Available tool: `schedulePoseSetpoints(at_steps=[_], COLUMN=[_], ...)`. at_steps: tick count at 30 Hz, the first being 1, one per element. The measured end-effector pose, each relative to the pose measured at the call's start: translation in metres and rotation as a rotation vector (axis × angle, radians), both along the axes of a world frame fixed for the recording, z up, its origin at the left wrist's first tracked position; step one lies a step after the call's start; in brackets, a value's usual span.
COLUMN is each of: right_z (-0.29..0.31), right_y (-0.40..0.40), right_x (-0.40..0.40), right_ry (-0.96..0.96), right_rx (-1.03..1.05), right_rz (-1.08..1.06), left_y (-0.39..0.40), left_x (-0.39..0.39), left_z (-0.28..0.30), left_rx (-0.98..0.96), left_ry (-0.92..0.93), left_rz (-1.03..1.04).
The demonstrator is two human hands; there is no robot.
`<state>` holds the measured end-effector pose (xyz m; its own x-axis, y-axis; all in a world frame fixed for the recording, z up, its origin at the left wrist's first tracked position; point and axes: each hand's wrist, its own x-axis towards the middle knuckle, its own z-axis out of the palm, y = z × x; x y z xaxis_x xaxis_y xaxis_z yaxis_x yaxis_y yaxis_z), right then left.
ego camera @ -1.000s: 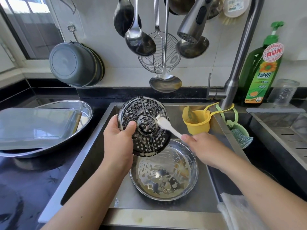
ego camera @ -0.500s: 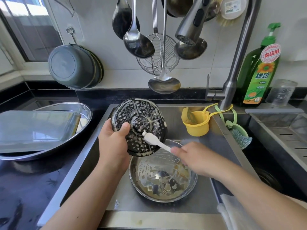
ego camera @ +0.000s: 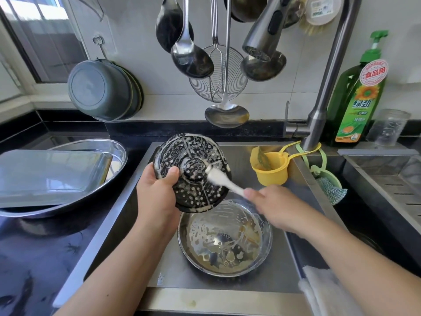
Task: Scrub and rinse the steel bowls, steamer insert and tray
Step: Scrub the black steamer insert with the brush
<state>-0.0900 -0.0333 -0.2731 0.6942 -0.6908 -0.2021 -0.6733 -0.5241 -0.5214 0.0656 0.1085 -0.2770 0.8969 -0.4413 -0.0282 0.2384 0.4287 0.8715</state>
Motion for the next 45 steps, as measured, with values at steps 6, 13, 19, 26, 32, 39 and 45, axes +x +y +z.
schedulePoseSetpoints(at_steps=[6, 13, 19, 26, 32, 39, 45], right_z=[-0.003, 0.003, -0.005, -0.001, 0.004, 0.004, 0.006], right_y=[0.011, -0.005, 0.022, 0.015, 0.01, 0.015, 0.005], right_x=[-0.003, -0.003, -0.001, -0.003, -0.002, -0.006, -0.006], right_ry=[0.052, -0.074, 0.103, 0.013, -0.017, 0.032, -0.058], right_rx=[0.055, -0.005, 0.107, 0.067, 0.058, 0.128, 0.097], right_rz=[0.074, -0.065, 0.154, 0.081, 0.019, 0.048, -0.053], left_y=[0.002, 0.003, 0.004, 0.005, 0.004, 0.004, 0.003], left_x=[0.001, 0.004, 0.012, 0.015, 0.018, 0.018, 0.016], left_z=[0.0, 0.001, -0.003, -0.004, -0.005, -0.004, -0.003], left_rx=[-0.01, -0.025, -0.025, -0.045, -0.056, -0.033, -0.047], left_ry=[0.054, 0.104, 0.204, 0.263, 0.263, 0.253, 0.209], left_rz=[0.033, 0.048, 0.115, 0.121, 0.101, 0.122, 0.09])
